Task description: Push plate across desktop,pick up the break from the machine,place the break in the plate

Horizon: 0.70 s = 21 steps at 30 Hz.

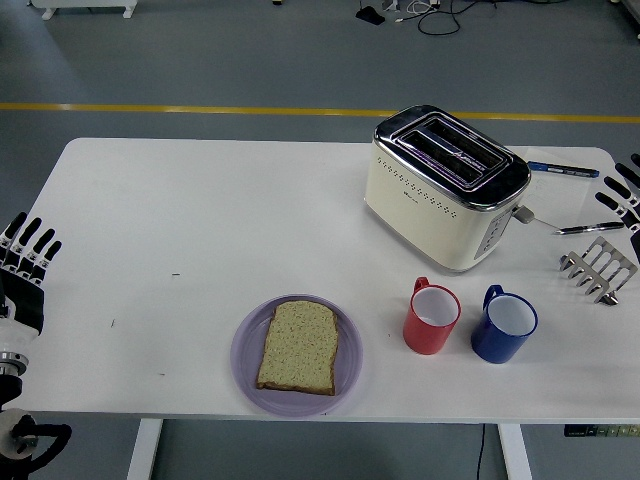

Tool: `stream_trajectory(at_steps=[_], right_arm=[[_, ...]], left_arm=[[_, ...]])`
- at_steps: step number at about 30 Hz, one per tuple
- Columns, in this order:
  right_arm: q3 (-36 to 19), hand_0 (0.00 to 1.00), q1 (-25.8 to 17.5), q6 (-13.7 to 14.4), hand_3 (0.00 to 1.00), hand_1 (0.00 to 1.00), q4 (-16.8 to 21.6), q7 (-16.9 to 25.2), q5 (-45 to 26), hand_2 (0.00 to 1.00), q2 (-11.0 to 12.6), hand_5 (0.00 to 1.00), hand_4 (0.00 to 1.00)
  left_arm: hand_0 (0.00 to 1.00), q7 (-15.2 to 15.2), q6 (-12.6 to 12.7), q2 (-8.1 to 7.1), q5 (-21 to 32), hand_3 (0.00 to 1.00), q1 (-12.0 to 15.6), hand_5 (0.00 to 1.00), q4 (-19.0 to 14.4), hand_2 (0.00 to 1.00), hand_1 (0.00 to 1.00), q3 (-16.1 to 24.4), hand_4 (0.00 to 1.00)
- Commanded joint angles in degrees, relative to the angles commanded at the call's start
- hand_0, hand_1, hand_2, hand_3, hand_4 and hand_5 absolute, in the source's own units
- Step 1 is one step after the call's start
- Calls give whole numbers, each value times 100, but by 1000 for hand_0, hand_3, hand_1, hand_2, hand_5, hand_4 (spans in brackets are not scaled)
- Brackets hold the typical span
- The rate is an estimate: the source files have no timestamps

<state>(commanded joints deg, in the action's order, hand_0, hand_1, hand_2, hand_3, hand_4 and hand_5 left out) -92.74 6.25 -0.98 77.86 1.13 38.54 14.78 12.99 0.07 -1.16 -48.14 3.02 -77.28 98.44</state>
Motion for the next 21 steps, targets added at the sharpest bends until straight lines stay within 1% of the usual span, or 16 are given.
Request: stream_trajectory(at_steps=[7, 11, 15, 16, 17, 21], right_arm=[[-48, 718, -23, -12, 731, 703, -92, -34, -12, 726, -52, 604, 498], [-71, 719, 7, -23, 728, 702, -122, -43, -8, 725, -71, 604, 498], [-106, 719, 21, -34, 728, 702, -151, -47, -1, 725, -84, 604, 498], [-112, 719, 22, -38, 728, 701, -157, -49, 4, 724, -86, 605, 498], [-118, 719, 18, -48, 728, 701, -162, -56, 4, 724, -89, 605, 498], [-126, 719, 20, -68, 728, 701, -176, -64, 4, 724, -94, 605, 498]], left_arm=[[805, -216, -105, 1, -30, 796, -26, 998, -82, 851, 808, 139, 514], [811, -528, -333, -37, 31, 803, -57, 998, -184, 857, 819, 300, 515], [811, -896, -624, -100, 169, 803, -92, 998, -279, 857, 819, 443, 515], [816, -982, -699, -112, 204, 814, -100, 998, -297, 869, 834, 472, 516], [816, -1119, -808, -135, 261, 814, -108, 998, -325, 869, 834, 519, 516], [816, -1365, -1014, -173, 327, 814, -96, 998, -390, 869, 834, 627, 516]])
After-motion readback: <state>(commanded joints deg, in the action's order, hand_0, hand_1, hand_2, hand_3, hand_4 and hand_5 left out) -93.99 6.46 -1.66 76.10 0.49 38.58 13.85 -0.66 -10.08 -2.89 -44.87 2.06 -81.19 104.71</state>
